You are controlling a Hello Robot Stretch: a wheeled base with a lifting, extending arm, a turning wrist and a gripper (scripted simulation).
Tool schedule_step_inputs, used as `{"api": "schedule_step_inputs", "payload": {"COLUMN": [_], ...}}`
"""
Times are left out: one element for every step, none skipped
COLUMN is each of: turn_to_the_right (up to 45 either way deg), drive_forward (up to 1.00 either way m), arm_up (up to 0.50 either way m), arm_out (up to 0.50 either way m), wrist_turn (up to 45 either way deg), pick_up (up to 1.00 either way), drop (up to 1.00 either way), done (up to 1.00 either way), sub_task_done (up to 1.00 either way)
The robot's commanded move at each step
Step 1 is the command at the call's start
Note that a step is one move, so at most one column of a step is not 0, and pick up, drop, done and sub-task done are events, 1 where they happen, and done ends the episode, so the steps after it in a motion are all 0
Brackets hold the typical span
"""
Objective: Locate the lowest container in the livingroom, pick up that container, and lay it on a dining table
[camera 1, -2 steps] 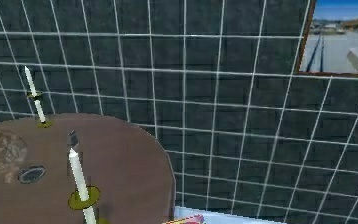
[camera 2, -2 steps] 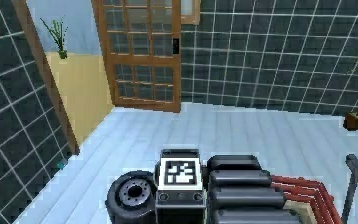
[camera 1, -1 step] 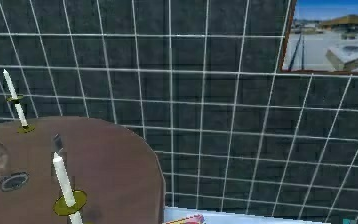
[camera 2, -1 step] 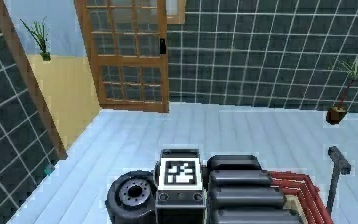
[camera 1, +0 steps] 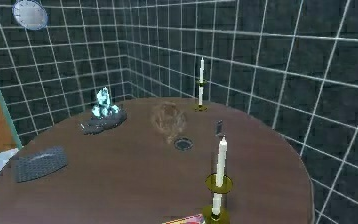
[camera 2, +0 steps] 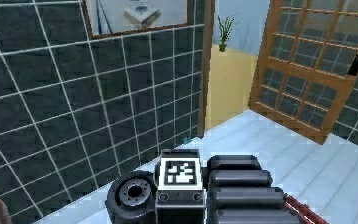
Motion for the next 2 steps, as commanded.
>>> {"api": "schedule_step_inputs", "payload": {"turn_to_the_right": [-45.0,-39.0], "drive_forward": [0.0,0.0], "arm_up": [0.0,0.0], "arm_out": [0.0,0.0], "wrist_turn": [0.0,0.0], "pick_up": [0.0,0.0], "drop": [0.0,0.0], "done": [0.0,0.0], "sub_task_done": [0.0,0.0]}}
